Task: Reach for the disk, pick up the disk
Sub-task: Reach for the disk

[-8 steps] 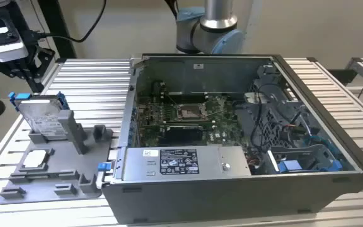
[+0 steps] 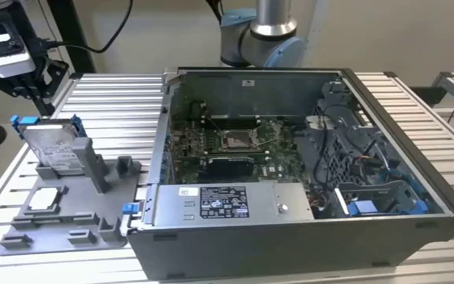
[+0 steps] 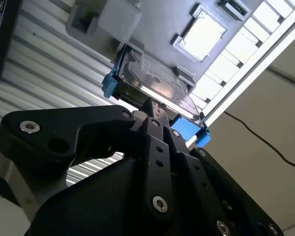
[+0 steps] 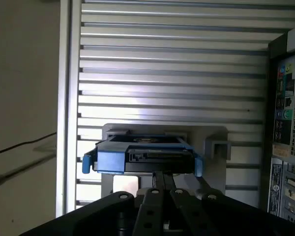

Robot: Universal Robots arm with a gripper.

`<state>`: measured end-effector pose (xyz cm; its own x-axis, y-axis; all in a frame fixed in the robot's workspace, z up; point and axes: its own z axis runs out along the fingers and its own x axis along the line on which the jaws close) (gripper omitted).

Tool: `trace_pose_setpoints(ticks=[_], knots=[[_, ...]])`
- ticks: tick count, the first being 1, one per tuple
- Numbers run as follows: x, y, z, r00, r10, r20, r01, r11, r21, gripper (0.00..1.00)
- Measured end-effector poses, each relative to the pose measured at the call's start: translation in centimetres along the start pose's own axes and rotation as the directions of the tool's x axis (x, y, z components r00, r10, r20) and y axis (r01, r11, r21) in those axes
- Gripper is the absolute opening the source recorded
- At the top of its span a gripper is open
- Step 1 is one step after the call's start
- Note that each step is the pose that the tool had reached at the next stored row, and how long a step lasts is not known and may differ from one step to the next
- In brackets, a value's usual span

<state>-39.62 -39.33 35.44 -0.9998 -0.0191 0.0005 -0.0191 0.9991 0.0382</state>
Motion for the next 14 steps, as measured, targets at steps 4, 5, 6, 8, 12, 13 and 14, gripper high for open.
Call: trace_pose_setpoints(ticks=[4,5,6,8,12,13,14], knots=[[0.0,0.0,0.0,1.0,0.0,0.0,0.0,1.0,0.0001,0.0],[0.01,0.07,0.0,1.0,0.0,0.0,0.0,1.0,0.0001,0.0],[0.05,0.15,0.0,1.0,0.0,0.0,0.0,1.0,0.0001,0.0],[0.29,0.25,0.01,1.0,0.0,-0.0001,0.0,1.0,0.0001,0.0],[1.32,0.31,0.01,1.0,0.0,0.0,0.0,1.0,0.0001,0.0],[1.6,0.31,0.02,1.0,0.0,0.0001,0.0,1.0,0.0,0.0],[1.86,0.32,0.01,1.0,0.0,0.0,0.0,1.0,0.0001,0.0]])
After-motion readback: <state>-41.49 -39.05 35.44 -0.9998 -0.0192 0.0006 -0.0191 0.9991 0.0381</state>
